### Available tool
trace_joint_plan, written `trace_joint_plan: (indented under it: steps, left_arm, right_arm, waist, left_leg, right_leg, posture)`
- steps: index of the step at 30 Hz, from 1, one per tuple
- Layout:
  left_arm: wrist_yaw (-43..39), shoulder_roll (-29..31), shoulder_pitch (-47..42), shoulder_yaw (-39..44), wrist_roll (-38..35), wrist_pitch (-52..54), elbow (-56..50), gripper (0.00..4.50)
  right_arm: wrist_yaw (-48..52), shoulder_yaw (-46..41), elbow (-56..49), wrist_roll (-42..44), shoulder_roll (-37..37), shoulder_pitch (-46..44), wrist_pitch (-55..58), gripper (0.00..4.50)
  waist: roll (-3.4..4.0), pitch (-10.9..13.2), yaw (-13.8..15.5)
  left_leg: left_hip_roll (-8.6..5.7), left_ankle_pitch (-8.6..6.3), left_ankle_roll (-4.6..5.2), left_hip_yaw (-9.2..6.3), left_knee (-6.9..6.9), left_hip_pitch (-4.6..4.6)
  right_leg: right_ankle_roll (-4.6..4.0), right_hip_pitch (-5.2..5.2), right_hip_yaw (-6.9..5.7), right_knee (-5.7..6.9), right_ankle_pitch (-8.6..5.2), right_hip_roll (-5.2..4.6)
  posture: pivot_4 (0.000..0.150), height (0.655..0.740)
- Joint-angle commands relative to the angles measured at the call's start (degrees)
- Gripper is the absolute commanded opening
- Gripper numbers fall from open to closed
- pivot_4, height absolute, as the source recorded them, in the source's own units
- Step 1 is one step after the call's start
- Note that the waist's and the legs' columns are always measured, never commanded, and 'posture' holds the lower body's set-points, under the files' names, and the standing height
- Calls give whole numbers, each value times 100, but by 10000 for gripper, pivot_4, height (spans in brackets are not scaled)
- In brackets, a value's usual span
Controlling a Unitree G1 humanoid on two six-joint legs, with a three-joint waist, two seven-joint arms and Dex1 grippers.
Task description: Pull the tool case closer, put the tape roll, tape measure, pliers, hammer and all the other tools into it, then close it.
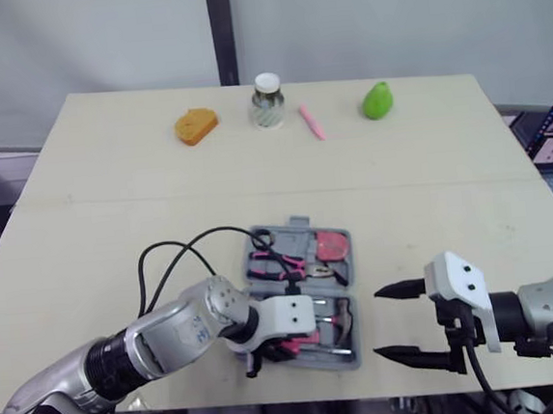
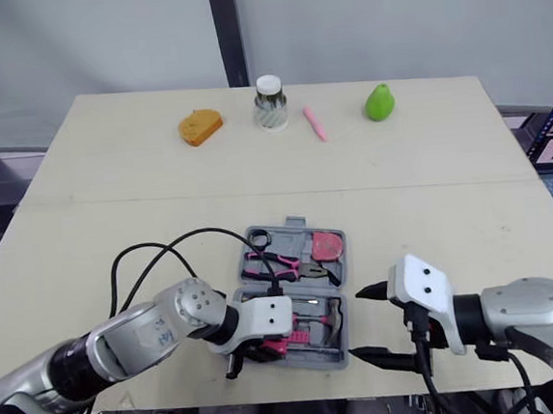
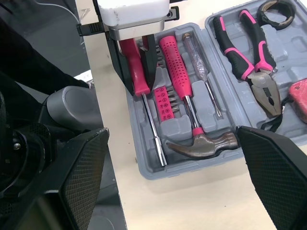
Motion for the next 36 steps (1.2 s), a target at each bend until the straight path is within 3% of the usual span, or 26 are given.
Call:
trace_joint_plan:
  steps: [1, 17, 25, 36]
  left_arm:
    - [-53, -42, 36, -73, 68, -111, -127, 6257]
    - [-88, -58, 61, -120, 132, -168, -142, 6257]
    - [-159, -177, 45, 81, -29, -46, -199, 44638]
    - [-96, -670, 72, 1095, -736, 629, -379, 44638]
  right_arm:
    - [-53, -181, -217, 94, 65, 39, -46, 45000]
    - [-98, -173, -259, 52, 125, 107, -61, 45000]
    - [-105, -141, -218, 93, 125, 31, -46, 45000]
    - [-92, -97, -112, 153, 160, -196, -26, 45000]
  waist:
    - [0, 0, 28]
    - [0, 0, 54]
    - [0, 0, 54]
    - [0, 0, 45]
  left_leg:
    - [0, 0, 0, 0, 0, 0]
    - [-1, -6, 7, 0, 8, -4]
    - [-1, -6, 7, 1, 11, -4]
    - [-1, -13, 12, 0, 23, -7]
  right_leg:
    - [0, 0, 0, 0, 0, 0]
    - [0, 1, 1, -4, 0, 1]
    - [0, 2, 1, -2, 0, 1]
    - [0, 3, 3, -1, 0, 1]
  posture:
    - [1500, 7400]
    - [1500, 7400]
    - [1500, 7400]
    - [1500, 7400]
